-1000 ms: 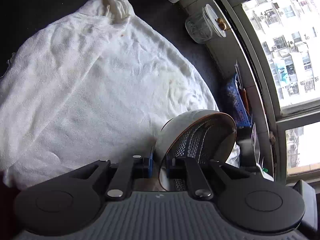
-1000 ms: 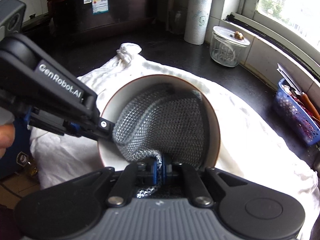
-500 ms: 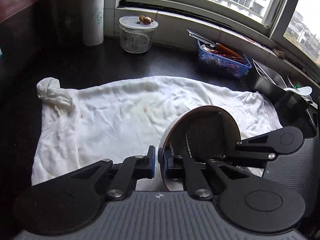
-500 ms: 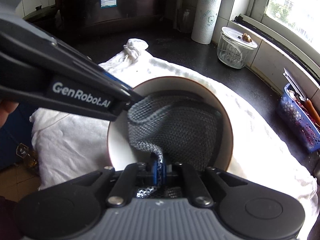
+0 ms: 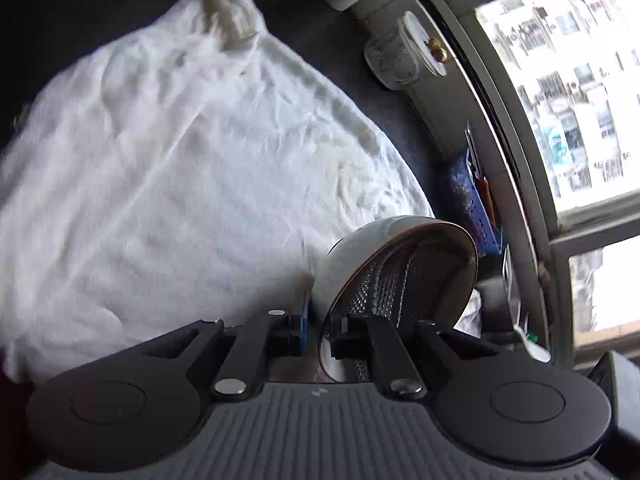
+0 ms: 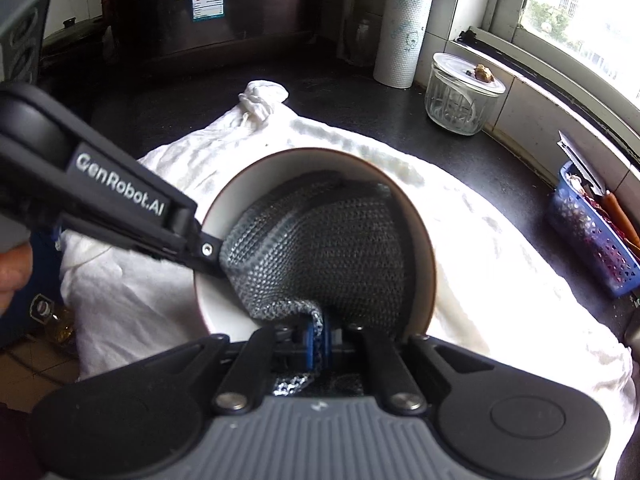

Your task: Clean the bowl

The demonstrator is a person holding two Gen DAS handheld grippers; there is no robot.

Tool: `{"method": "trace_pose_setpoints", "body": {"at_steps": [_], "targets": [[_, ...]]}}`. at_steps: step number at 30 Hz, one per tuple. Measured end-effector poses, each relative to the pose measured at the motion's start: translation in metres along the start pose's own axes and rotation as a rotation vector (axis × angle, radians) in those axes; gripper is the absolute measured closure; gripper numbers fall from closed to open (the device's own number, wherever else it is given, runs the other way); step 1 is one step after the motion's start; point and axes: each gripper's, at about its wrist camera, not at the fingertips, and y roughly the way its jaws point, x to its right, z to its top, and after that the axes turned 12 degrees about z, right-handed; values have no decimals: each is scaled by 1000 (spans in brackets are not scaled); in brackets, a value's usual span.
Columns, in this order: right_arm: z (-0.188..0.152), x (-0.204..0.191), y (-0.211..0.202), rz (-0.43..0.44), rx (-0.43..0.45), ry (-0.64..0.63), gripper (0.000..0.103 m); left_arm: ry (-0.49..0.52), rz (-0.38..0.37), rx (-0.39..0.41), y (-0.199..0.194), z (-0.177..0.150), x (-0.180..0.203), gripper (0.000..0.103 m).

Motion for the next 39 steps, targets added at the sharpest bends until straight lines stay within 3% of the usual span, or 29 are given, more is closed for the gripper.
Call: {"method": "trace_pose_setpoints", "body": {"at_steps": [5, 10, 11, 13, 15, 17, 20, 22, 24, 26, 28, 31, 39], "targets": [[0, 0, 0, -5, -2, -1, 100, -212, -106, -105, 18, -7, -19, 93], [1, 4, -2, -22, -8, 6, 99, -185, -114, -129, 23, -5, -13, 93], [1, 5, -2, -24, -8, 4, 100, -133, -86, -115, 20, -4, -7, 92], [1, 5, -2, -29, -9, -2, 100, 52, 44, -50, 10, -1, 15, 83], [1, 3, -1, -35, -10, -15, 99, 274, 196, 65, -4, -1, 42, 65], [1, 5, 0, -32, -11, -8, 99, 429, 244, 125, -9, -5, 57, 57], [2, 5, 0, -29, -10, -7, 99, 631, 271, 188, -11, -10, 74, 57], [3, 4, 0, -27, -8, -8, 99, 766, 288, 230, -13, -14, 85, 61], [4, 5, 0, -26, -7, -7, 98, 901, 305, 272, -15, -18, 96, 87], [4, 5, 0, -23, -8, -8, 99, 1036, 321, 315, -16, -22, 108, 96], [4, 4, 0, -23, -9, -12, 99, 1094, 322, 332, -15, -27, 111, 97], [4, 3, 0, -23, -10, -13, 99, 939, 258, 278, -20, -19, 100, 98], [2, 1, 1, -24, -15, -14, 99, 196, 49, 84, -13, 7, 30, 94]]}}
